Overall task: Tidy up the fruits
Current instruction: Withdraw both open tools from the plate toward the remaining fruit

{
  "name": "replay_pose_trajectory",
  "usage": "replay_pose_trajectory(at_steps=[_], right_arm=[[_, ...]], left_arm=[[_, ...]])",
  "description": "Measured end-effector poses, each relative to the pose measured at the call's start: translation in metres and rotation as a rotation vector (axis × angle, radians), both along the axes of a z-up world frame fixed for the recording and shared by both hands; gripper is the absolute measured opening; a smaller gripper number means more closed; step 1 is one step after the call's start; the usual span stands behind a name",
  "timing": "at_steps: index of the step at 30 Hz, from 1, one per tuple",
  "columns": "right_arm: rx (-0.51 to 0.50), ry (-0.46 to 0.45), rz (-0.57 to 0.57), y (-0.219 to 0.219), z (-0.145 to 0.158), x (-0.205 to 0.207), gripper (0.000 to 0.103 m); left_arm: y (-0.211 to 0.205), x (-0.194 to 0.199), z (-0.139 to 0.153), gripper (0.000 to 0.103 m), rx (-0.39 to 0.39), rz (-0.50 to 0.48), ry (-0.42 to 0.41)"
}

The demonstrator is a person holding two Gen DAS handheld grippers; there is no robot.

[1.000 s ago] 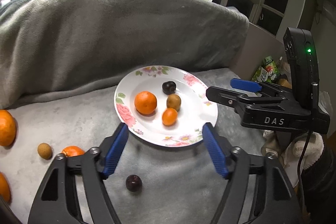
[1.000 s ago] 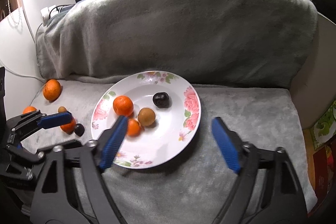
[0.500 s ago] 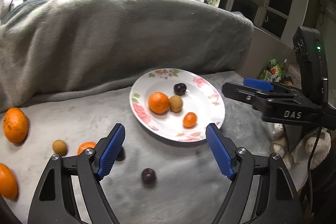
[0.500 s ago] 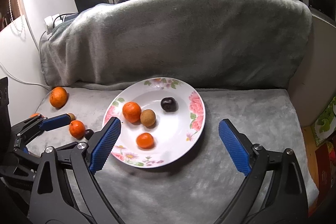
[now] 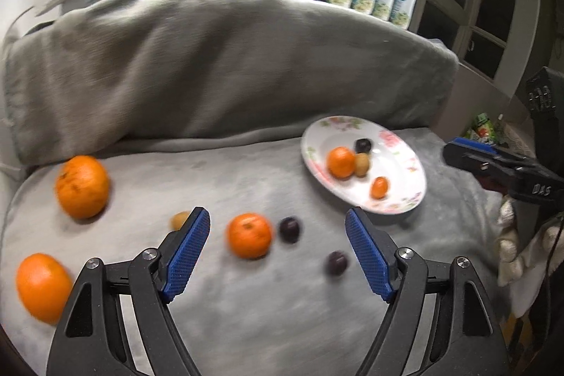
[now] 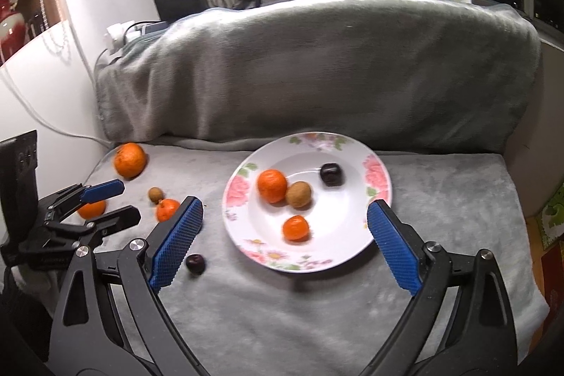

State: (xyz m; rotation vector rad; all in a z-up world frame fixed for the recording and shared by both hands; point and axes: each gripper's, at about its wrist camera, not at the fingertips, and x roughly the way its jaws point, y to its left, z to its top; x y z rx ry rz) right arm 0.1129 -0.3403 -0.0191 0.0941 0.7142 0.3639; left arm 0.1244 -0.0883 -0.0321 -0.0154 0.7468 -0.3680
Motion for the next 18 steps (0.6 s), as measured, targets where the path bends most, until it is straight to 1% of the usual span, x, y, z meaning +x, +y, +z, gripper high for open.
replay_pose_trajectory(at_steps=[6,10,14,18], right_arm=[[0.019,0.005,0.050,0.017,0.000,-0.009,0.096],[0.011,0.015,0.092,0.031,-0.003,-0.014,0.096],[-0.003,0.018,0.121,0.045,-0.007,-0.019,0.096],[0.000,0.030,0.148,0.055,-0.013,-0.024,0.096]], left_arm=[[0.038,-0.004,-0.012,0.080,0.011,0.073,0.018],[0.056,-0.005,-0.020,0.079,0.005,0.107,0.034],[0.069,-0.007,-0.027,0.079,0.000,0.133,0.047],[0.074,-0.008,-0.030,0.079,-0.019,0.135,0.054]])
